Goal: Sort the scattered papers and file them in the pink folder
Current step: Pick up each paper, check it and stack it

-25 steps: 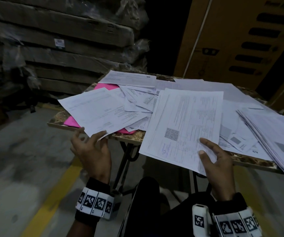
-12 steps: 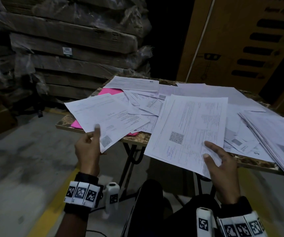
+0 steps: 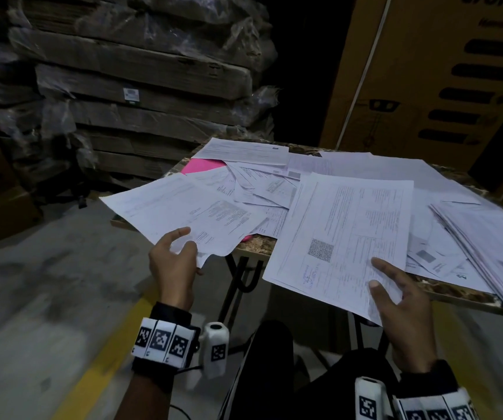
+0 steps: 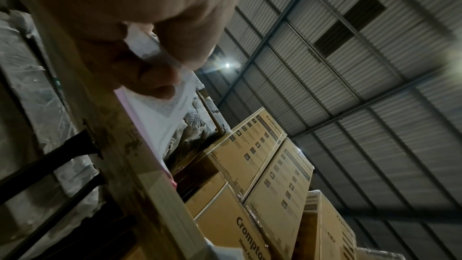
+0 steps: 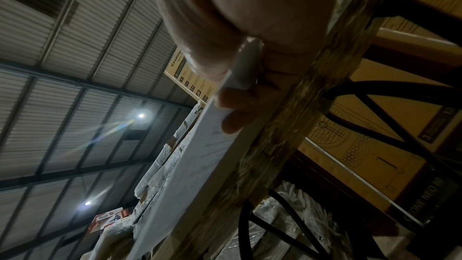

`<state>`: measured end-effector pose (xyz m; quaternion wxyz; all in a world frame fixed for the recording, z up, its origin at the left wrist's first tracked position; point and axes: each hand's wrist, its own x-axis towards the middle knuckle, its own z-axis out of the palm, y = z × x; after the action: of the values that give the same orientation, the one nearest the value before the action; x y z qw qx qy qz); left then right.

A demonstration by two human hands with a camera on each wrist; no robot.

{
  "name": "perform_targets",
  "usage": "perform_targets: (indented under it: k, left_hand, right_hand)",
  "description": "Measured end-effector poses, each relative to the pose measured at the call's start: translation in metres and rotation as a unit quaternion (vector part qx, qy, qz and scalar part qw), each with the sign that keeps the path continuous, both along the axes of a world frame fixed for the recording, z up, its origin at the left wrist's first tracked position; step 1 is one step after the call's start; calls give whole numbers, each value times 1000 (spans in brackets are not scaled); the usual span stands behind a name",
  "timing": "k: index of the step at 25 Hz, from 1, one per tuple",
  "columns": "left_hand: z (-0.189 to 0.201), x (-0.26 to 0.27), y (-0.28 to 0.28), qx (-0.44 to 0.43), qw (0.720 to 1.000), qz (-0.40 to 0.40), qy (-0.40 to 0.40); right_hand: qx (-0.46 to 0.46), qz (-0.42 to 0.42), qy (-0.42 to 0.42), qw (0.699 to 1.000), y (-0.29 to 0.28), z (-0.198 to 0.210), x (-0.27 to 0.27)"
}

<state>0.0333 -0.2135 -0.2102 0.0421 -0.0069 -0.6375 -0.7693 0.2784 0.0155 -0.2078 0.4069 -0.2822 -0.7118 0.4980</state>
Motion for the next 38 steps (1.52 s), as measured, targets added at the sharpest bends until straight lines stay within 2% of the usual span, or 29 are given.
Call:
perform_targets:
  k: [4,8,15,18,23,25,27,31,35,38]
  left_hand:
    - [8,4,1,30,999,-6,-29]
    - [23,12,6,99,994,-35,-40]
    - [57,42,14,167,972,-162,-38]
    - [68,56,16,196,953,-229,-10]
    - [73,71,23,254,894,-365,52]
    - [67,74,29,233,886,-398,47]
    - [60,78,33,209,884,-419,4]
    - [39,76,31,132,900,-408,-76]
    - [40,69,26,33,930,-353,-96]
    - [47,62,22,-64,926,-366,-65]
  right_hand:
    - [1,-2,1,1000,-1,-2,3]
    - [-6,-4,1,1000,-2,-2,4]
    - [-3,-5,-4,1000,-3,-2,8]
    - [-3,-12,-9,1000,-3,-2,9]
    - [-9,-11,-16,1000,-1,-2,11]
    - [-4,-8,-23,1000,0,-3,11]
    - [-3,-11,-25,1000,-1,-2,12]
    - [-21,-9,-12,1000,-3,3,12]
    - [-21,6,-15,1000,-1,5,13]
    - [-25,8,-9,1000,0,5,12]
